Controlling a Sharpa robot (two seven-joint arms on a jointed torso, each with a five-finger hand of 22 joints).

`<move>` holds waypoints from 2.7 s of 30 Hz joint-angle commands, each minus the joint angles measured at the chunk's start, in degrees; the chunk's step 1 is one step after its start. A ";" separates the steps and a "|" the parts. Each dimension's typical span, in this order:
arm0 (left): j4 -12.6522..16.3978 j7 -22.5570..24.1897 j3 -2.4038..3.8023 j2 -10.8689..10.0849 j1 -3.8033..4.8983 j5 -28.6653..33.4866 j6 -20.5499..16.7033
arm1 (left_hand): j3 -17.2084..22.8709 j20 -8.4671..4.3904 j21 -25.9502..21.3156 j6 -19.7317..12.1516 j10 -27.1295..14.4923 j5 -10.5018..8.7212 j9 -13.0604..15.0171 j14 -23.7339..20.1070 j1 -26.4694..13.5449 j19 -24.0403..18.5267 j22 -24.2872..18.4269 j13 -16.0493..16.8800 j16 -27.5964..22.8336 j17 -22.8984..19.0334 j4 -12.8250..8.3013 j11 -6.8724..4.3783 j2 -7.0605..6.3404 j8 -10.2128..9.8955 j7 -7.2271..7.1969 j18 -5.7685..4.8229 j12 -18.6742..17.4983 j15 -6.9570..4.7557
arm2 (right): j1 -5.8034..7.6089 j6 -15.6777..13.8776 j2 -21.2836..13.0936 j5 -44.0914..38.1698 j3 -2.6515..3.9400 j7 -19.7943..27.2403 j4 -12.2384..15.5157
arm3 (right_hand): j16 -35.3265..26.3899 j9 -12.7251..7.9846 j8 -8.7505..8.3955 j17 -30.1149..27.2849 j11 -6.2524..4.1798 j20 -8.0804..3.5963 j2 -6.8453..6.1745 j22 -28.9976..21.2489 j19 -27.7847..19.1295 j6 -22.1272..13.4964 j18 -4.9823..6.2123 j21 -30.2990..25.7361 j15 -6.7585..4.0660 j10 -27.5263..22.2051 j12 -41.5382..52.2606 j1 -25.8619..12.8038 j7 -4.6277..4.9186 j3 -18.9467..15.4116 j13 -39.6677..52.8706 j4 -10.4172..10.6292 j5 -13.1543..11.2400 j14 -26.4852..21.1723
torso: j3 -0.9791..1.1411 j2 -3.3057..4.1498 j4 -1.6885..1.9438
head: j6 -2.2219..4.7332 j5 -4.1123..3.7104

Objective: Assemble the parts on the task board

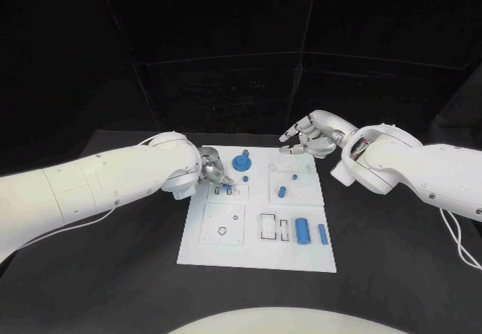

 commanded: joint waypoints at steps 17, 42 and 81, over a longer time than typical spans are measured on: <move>0.19 -0.48 -0.46 0.35 -0.64 -3.77 1.43 | 11.65 -0.08 0.53 -0.06 0.75 0.43 0.14 6.06 -0.45 0.61 0.36 0.30 0.36 15.09 -11.21 0.04 -0.21 0.32 -0.16 -1.17 0.42 0.18 | 0.10 0.42 0.09 0.12 0.02 0.28 -0.12 | -0.28 0.02 0.34 2.83 -0.15 -0.39 0.37 -0.06 -0.03 0.24 0.73 -0.22 -0.23 0.37 0.13 0.01 -0.04 -0.24 -0.04 0.02 0.31 3.18 | 0.05 0.01 0.00 | -0.52 -0.06; 0.49 -1.03 -0.56 0.08 -0.69 -4.02 2.76 | 12.23 -0.10 0.72 0.19 1.18 1.18 0.28 6.06 -1.03 0.76 0.73 0.75 0.36 15.09 -11.60 -0.02 -0.58 0.53 -0.23 -1.24 0.80 0.16 | 0.10 0.71 0.23 0.12 0.02 0.20 -0.27 | -0.28 0.02 0.34 2.83 -0.15 -0.39 0.37 -0.06 -0.03 0.24 0.73 -0.22 -0.23 0.37 0.13 0.01 -0.04 -0.24 -0.04 0.02 0.31 3.18 | 0.07 0.04 -0.03 | -0.58 0.00; -2.45 -1.22 -0.55 2.48 -0.62 -3.71 3.62 | -5.45 -0.91 1.45 3.50 2.62 1.00 1.00 6.06 -13.17 1.55 2.81 3.59 0.36 15.09 -3.13 -1.08 0.14 1.86 -1.77 -1.57 3.75 -0.70 | 0.10 0.75 0.13 0.12 0.02 -0.02 -0.10 | -0.51 -0.01 0.39 2.50 -0.12 -0.40 0.37 -0.69 -0.24 0.18 0.83 -0.58 -0.22 0.14 -0.16 -0.37 -0.02 -0.55 -0.37 0.24 0.41 3.12 | 0.12 0.03 -0.04 | -0.97 -0.30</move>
